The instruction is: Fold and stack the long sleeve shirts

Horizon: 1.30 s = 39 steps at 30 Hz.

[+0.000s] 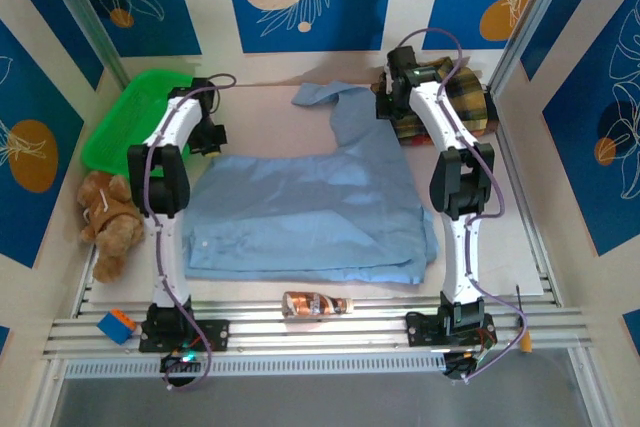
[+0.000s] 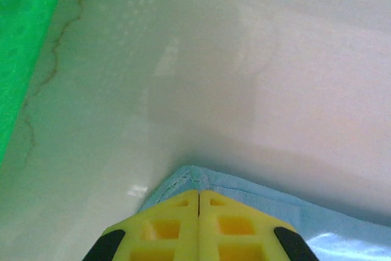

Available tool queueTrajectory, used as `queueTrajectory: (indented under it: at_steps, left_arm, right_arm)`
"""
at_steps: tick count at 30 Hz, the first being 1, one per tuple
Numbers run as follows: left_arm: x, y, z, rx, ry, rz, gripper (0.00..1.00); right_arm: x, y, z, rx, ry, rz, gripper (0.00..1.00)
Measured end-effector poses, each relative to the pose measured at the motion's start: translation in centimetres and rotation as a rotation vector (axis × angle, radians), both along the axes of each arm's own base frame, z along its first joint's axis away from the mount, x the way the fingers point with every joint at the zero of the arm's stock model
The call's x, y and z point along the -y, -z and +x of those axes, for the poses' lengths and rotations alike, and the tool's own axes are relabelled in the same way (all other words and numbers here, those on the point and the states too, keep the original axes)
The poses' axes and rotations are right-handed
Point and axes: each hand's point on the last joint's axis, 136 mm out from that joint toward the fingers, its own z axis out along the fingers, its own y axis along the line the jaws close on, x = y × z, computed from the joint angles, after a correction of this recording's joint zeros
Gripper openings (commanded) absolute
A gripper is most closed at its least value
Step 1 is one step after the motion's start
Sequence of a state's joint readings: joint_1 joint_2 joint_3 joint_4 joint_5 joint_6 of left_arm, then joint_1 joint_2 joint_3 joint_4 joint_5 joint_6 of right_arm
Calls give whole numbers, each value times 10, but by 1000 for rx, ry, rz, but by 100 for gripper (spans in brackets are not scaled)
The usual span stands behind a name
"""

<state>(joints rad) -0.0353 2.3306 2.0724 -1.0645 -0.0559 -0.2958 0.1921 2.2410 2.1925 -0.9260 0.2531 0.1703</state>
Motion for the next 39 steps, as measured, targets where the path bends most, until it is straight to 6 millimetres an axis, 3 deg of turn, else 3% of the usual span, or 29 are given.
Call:
queueTrajectory:
  at_steps: [5, 8, 18, 26, 34, 39]
  left_arm:
    - [2, -30, -4, 78, 37, -22, 0]
    - [3, -47, -8, 126, 62, -25, 0]
    - [10, -69, -33, 208, 117, -56, 0]
    - [8, -82, -74, 227, 150, -45, 0]
    - [4, -80, -117, 218, 153, -27, 0]
    - [2, -67, -140, 181, 139, -21, 0]
  right_arm:
    - [-4, -40, -7, 75, -13, 46, 0]
    - [-5, -48, -15, 86, -17, 59, 0]
    - [2, -29, -53, 12, -18, 50, 0]
    - [10, -41, -83, 24, -3, 51, 0]
    - [19, -38, -116, 0, 33, 51, 0]
    - [26, -27, -143, -39, 69, 56, 0]
